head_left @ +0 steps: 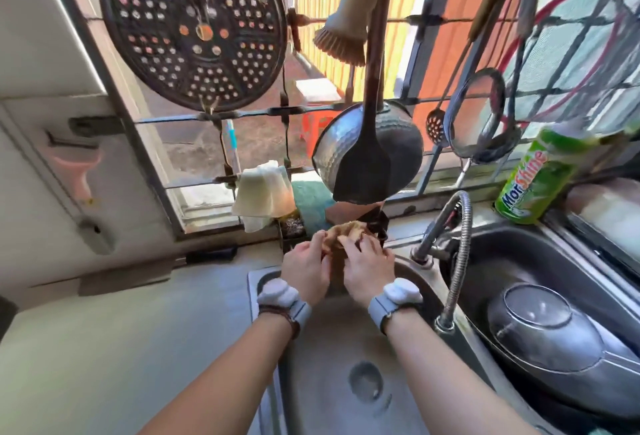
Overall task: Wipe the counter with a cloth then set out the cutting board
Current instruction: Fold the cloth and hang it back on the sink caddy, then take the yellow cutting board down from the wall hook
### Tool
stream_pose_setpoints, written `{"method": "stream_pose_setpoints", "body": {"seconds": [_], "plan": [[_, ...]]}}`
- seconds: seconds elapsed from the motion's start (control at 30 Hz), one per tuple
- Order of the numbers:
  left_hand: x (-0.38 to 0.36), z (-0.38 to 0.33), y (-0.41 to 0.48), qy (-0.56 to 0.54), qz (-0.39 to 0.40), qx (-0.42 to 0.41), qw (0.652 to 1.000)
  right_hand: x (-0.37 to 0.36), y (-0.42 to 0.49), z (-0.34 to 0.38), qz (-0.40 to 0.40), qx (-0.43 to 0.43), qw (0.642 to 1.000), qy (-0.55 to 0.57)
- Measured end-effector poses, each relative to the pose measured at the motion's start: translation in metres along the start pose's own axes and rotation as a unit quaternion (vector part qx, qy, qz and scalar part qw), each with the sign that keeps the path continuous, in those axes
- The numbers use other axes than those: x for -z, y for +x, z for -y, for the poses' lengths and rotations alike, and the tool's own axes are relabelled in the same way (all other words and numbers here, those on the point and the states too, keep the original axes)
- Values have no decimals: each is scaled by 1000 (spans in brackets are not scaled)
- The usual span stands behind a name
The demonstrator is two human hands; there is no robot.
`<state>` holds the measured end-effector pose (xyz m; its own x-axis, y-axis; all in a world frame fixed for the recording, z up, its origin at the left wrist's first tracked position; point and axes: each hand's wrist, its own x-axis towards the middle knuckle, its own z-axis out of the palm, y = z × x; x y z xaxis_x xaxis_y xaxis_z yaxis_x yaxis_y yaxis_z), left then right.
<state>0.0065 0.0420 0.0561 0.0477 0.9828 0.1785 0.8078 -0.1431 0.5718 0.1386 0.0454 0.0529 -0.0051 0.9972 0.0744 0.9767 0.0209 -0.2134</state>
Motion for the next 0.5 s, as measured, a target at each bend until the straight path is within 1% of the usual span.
{"method": "stream_pose_setpoints", "body": {"seconds": [0.07, 0.13, 0.3, 0.33, 0.43, 0.5], "plan": [[-7, 8, 2, 68, 17, -41, 997, -6, -1, -2, -28, 17, 999, -27], [-14, 15, 5, 94, 42, -54, 993, -12, -1, -5, -30, 33, 997, -58], [-31, 21, 21, 135, 48, -47, 989, -10, 29, -6, 61, 30, 993, -99], [-35, 22, 24, 133, 48, -42, 989, -8, 37, -5, 82, 27, 991, -97], [-32, 19, 34, 102, 64, 20, 993, 6, 55, -3, 141, 24, 987, -73], [-22, 14, 36, 91, 59, 27, 994, 19, 57, -4, 163, 34, 986, -32]]}}
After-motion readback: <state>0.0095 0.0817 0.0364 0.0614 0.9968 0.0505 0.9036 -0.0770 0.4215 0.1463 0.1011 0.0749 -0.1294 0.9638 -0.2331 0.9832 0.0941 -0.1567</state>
